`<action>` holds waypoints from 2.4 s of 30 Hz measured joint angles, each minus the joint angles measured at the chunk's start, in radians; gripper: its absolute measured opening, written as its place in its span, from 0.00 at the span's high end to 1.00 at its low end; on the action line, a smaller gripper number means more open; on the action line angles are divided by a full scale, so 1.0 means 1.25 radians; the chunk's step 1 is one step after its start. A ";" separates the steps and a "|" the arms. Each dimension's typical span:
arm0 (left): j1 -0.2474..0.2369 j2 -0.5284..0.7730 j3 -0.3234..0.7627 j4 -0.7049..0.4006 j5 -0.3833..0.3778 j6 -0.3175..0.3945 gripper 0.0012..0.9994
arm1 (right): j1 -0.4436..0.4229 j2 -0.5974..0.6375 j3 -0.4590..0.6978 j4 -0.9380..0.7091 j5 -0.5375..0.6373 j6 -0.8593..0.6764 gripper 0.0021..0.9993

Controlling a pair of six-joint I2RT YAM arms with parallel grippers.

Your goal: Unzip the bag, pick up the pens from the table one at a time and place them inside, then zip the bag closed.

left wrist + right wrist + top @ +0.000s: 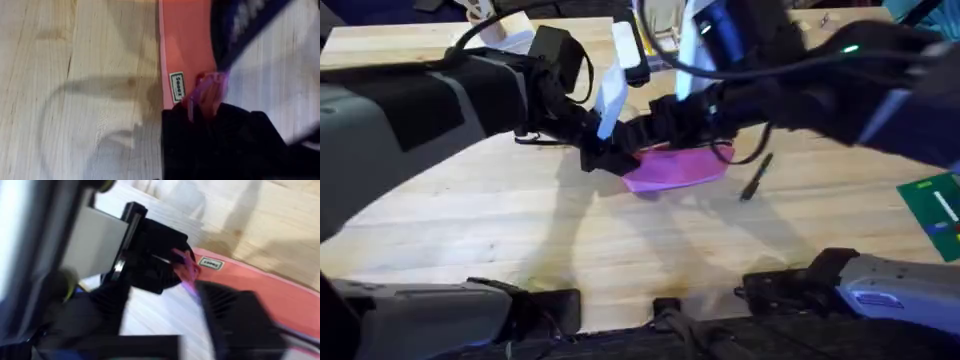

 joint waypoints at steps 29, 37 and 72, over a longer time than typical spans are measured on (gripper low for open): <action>-0.001 0.000 0.000 0.001 0.007 -0.003 0.02 | -0.194 -0.245 0.019 -0.264 0.082 -0.287 0.00; 0.004 0.000 0.003 0.019 0.007 -0.004 0.00 | -0.194 -0.245 0.019 -0.201 0.087 -0.435 0.00; 0.161 -0.251 0.011 -0.044 0.007 -0.003 0.01 | -0.175 -0.243 0.019 -0.156 0.106 -0.915 0.97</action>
